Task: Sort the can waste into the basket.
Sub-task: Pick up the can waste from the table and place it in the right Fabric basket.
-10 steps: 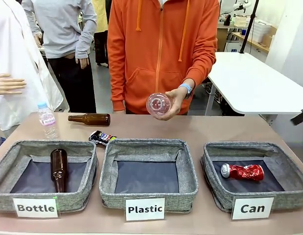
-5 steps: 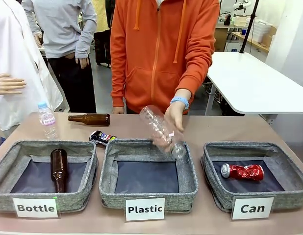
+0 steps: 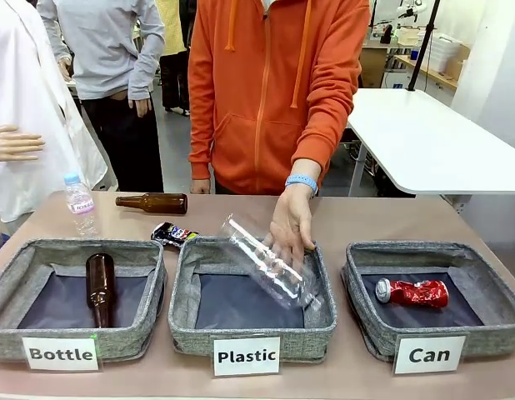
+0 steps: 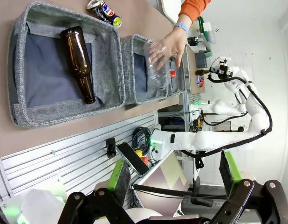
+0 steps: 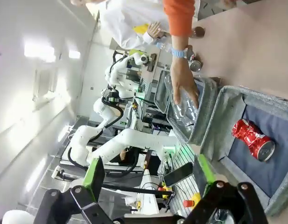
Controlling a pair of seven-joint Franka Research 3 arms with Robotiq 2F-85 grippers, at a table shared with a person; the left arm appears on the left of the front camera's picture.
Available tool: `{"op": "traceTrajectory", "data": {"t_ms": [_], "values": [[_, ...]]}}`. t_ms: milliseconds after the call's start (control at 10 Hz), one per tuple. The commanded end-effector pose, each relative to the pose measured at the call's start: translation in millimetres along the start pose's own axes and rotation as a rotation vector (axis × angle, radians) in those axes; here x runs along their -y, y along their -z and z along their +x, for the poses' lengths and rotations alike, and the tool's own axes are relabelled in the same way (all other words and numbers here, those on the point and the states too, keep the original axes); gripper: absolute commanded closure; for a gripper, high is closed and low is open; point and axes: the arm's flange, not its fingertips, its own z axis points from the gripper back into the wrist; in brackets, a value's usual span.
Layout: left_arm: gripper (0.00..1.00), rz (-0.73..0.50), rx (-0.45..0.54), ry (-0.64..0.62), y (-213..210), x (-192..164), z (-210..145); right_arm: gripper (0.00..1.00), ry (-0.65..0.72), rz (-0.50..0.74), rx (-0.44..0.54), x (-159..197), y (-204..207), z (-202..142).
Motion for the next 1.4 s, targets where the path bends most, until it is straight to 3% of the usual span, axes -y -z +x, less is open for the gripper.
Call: {"op": "traceTrajectory", "data": {"t_ms": [0,800,1000,1200,1300], "values": [[0.00,0.001,0.003,-0.007,-0.3,-0.5,-2.2,0.00,-0.020,-0.008,-0.003,-0.3,-4.2,-4.2],[0.00,0.000,0.000,0.000,0.0,0.0,0.0,0.00,-0.020,-0.008,-0.003,-0.3,-4.2,-4.2],[0.00,0.249,-0.031,0.044,37.1,47.0,38.8,0.00,-0.020,-0.008,-0.003,-0.3,-4.2,-4.2],[0.00,0.427,-0.172,0.141,93.8,99.5,71.2,0.00,-0.020,-0.008,-0.003,-0.3,-4.2,-4.2],[0.00,0.520,-0.195,0.197,124.1,120.4,79.7,0.00,-0.020,-0.008,-0.003,-0.3,-4.2,-4.2]]}}
